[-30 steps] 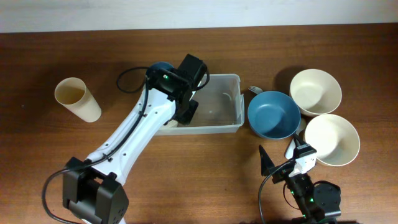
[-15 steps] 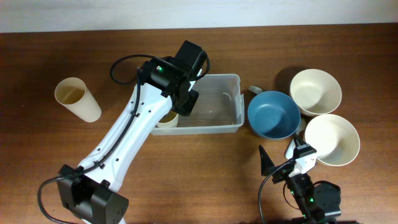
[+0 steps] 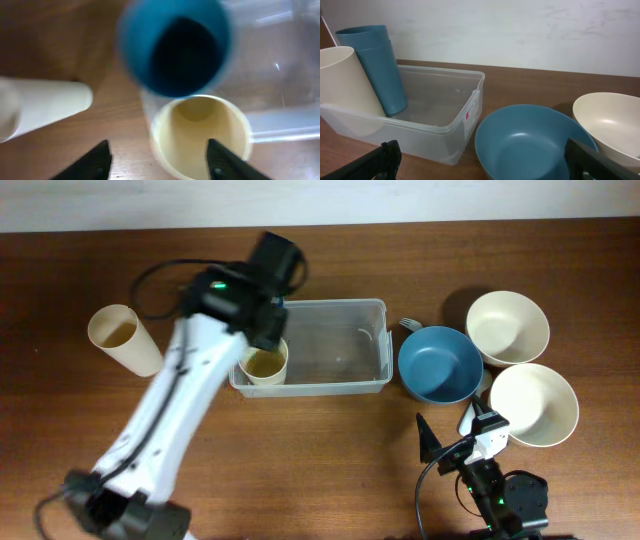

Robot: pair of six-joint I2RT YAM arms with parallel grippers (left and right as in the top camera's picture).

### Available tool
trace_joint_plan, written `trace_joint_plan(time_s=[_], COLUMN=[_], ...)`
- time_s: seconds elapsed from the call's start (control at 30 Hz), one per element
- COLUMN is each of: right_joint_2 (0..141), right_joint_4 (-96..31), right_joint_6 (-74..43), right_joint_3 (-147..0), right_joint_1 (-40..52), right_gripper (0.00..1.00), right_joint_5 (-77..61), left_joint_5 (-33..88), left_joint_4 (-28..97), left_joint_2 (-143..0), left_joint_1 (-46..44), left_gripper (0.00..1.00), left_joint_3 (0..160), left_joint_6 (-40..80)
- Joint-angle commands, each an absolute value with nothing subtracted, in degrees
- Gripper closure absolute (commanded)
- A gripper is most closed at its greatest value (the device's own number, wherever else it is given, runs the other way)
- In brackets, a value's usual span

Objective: Pack container
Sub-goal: 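Move the left gripper back left and grasp the second cream cup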

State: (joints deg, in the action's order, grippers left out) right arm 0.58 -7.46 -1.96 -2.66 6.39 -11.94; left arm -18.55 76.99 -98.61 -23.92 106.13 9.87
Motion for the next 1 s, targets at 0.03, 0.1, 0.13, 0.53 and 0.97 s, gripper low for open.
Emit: trace_joint_plan(time_s=[0.03, 0.1, 0.13, 0.53, 0.97], right_joint_2=[0.19, 0.21, 0.21, 0.19, 0.21], right_joint_4=[-7.44, -7.44, -7.44, -7.44, -7.44], right_joint_6=[-2.37, -2.39, -2.39, -2.39, -2.39], right_joint_3=[-2.15, -2.15, -2.15, -2.15, -2.15], right_joint_1=[6.79, 6.79, 6.79, 6.79, 6.79], right_gripper=[0.01, 0.01, 0.01, 0.01, 0.01], right_joint_5=[-11.79, -11.81, -11.79, -11.79, -11.79], left_joint_5=[-19.16, -19.05, -19.05, -11.55, -11.55], left_joint_4=[77.52, 78.06, 78.22, 78.43, 74.54], left_joint_2=[-93.23, -93.41, -93.6, -101.43, -109.65], left_joint_1=[-15.03, -11.11, -9.52, 3.55, 5.78], left_gripper=[0.32, 0.32, 0.32, 0.33, 0.39], left_joint_3=[108.12, 107.9, 107.79, 107.48, 107.48], left_joint_6=[12.21, 12.21, 12.19, 8.27, 4.8])
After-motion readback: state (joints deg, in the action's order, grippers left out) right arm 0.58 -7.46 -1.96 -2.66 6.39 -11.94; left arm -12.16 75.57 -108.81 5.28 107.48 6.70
